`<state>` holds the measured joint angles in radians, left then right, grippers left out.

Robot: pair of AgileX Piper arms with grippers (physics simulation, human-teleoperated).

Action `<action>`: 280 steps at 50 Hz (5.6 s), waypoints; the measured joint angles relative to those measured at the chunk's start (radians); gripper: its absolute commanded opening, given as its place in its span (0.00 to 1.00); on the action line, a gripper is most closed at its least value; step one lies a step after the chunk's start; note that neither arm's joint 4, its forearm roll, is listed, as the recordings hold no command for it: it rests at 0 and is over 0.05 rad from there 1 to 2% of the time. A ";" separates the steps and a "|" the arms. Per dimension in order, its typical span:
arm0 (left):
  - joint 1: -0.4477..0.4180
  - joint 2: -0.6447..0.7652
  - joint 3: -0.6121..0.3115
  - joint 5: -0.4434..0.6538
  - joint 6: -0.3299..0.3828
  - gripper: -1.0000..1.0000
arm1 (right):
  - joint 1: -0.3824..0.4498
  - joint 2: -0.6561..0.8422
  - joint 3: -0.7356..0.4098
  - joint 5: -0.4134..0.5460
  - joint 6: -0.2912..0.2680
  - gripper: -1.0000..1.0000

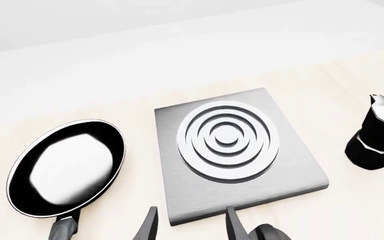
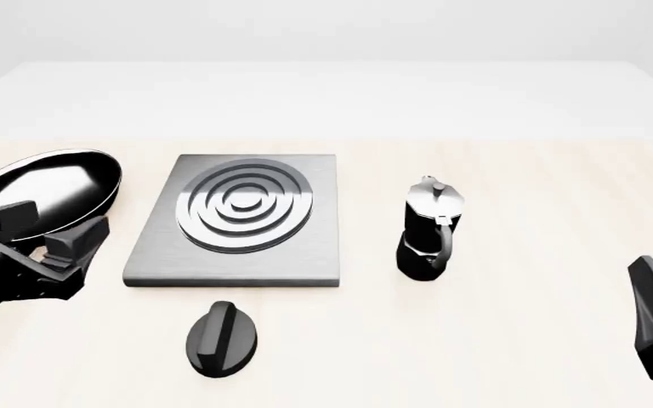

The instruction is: Turn on the stove.

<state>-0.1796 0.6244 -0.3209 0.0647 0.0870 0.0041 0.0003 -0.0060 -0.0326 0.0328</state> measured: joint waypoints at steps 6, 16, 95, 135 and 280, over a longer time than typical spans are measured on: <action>-0.017 0.082 -0.023 -0.012 0.000 1.00 | 0.000 0.000 0.000 -0.001 -0.001 1.00; -0.047 0.201 -0.032 -0.053 -0.006 1.00 | -0.001 0.000 0.000 -0.002 -0.002 1.00; -0.336 0.571 0.016 -0.198 -0.221 1.00 | -0.005 0.000 0.001 -0.010 -0.006 1.00; -0.359 0.804 0.056 -0.404 -0.302 1.00 | 0.001 0.000 0.003 -0.002 0.008 1.00; 0.074 -0.600 -0.053 0.533 -0.032 1.00 | 0.016 0.000 0.000 -0.015 -0.036 1.00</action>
<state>-0.1056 0.0240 -0.3743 0.5972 0.0552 0.0204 0.0002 -0.0062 -0.0475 -0.0033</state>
